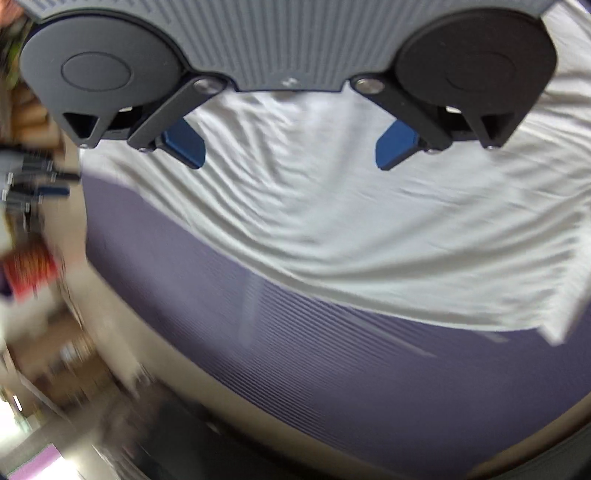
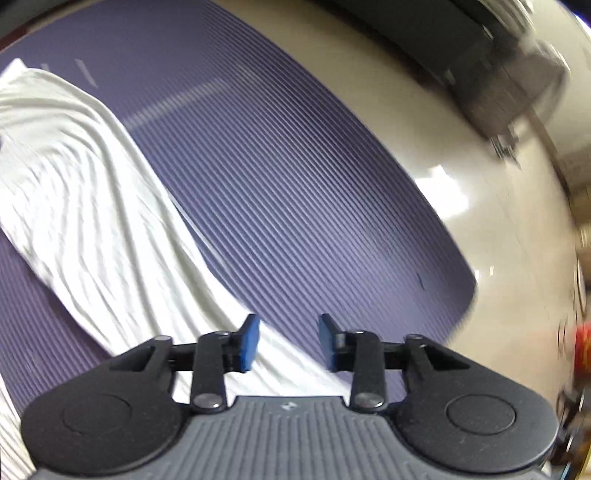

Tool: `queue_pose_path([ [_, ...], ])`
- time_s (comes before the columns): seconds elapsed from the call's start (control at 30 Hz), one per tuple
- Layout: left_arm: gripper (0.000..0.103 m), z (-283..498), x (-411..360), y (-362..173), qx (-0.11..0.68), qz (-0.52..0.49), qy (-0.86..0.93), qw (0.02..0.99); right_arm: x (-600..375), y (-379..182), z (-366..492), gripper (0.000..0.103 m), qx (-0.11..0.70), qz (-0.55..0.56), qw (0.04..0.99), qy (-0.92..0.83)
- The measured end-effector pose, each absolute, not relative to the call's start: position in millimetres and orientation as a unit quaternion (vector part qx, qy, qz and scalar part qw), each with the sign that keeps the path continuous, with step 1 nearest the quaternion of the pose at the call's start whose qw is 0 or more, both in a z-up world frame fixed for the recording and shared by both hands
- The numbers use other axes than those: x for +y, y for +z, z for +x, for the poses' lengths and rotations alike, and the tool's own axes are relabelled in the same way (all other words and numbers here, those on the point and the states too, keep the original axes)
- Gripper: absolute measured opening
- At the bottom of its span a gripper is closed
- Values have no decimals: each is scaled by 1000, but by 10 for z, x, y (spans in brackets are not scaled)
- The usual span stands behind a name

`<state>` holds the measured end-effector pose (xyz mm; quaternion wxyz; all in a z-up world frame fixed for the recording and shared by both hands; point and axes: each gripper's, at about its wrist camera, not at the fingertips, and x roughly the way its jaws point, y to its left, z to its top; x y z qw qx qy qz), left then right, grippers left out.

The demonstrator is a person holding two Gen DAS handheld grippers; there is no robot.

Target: Fold clothes

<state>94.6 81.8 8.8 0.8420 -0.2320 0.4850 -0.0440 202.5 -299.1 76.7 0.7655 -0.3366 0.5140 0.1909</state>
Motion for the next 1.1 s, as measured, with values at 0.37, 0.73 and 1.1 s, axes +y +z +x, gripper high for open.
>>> queue_pose_path([
  [0.37,97,1002,183,-103,473,-159,-96,861,-2848,293,2215,16,512,-355,722,301],
  [0.73,102,979,-88,-176,461,-38,-123,878,-2775,213,2440,0,542,-336,687,349],
  [1.1,102,960,-81,-165,466,-31,-124,876,-2973,405,2413,31,515,-327,750,257],
])
